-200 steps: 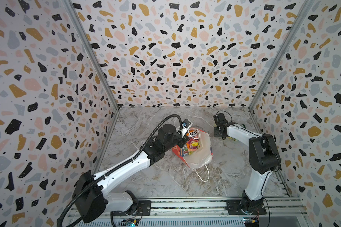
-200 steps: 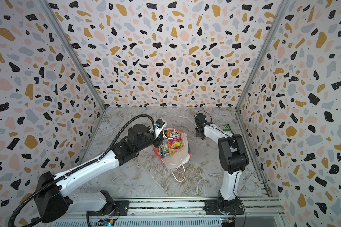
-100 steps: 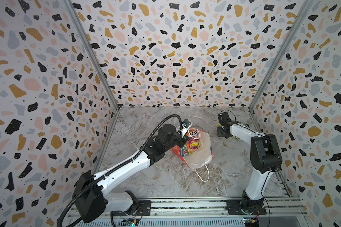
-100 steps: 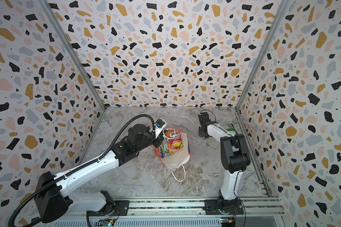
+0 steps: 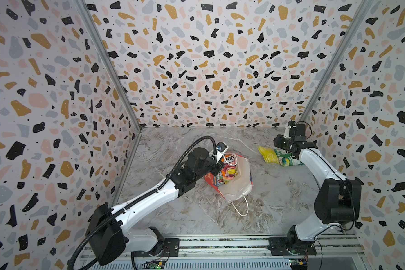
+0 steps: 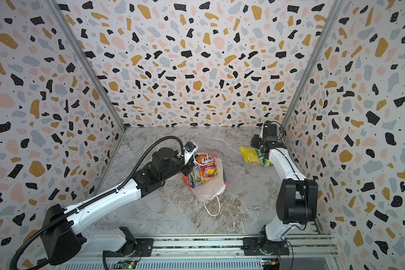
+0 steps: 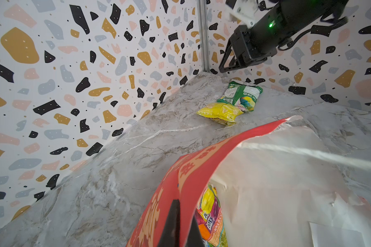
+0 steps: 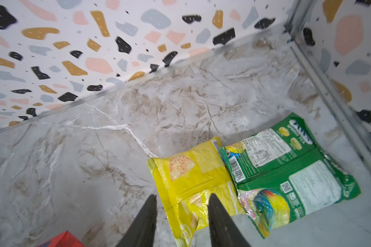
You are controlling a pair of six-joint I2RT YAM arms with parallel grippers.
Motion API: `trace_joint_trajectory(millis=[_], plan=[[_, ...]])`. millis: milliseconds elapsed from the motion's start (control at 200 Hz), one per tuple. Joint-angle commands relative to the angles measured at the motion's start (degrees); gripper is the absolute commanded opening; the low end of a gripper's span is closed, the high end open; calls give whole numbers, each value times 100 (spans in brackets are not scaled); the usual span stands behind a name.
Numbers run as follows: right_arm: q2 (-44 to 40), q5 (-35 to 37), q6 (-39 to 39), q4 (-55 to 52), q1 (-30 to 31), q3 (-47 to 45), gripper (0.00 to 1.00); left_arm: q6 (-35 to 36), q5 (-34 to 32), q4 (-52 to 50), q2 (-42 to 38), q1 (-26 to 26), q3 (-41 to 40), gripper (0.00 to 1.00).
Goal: Take the snacks out of the paper bag
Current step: Place the snack at the top-right of the table.
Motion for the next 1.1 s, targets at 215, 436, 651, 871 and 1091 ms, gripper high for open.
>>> trace_joint_trajectory(millis=[215,436,651,871,1091], plan=[[752,268,-374,-250,182,65,56,-12,84,355,53,-21,46,0],[1125,584,-387,-242,245,92,56,-12,102,350,83,-16,45,0],[1367,714,-292,-200,299,91,56,-12,105,341,62,-21,50,0],[1238,753,-162,-277,352,133,55,-18,93,323,-9,-22,53,0],[488,721,-125,-537,499,336,58,1,194,410,-87,-22,-14,0]])
